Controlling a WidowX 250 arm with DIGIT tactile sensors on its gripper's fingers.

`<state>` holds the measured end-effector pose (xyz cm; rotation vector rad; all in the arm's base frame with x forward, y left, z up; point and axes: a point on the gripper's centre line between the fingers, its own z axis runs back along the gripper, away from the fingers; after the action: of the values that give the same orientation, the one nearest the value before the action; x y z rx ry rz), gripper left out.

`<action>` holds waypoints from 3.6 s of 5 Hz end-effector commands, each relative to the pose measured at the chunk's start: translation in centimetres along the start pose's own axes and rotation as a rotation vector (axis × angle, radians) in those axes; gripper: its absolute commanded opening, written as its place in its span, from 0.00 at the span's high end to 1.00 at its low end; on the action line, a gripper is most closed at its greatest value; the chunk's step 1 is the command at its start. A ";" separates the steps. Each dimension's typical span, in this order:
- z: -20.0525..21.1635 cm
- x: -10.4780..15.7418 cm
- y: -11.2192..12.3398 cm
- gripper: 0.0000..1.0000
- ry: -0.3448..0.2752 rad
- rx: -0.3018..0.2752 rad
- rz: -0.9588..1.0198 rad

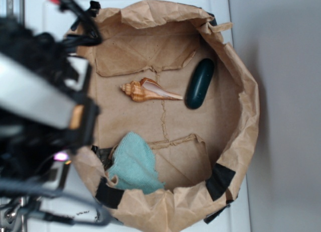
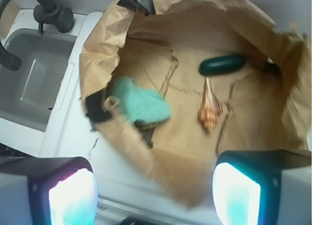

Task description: Grab the shell.

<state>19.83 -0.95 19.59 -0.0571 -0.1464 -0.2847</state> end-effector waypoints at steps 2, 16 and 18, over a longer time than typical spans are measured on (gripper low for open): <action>-1.2 2.6 3.9 0.00 -0.001 0.000 0.045; -7.3 1.3 6.4 0.00 -0.027 0.021 -0.022; -7.3 1.3 6.4 0.00 -0.027 0.021 -0.022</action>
<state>23.43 4.11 11.18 -0.0523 -0.1402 -0.2897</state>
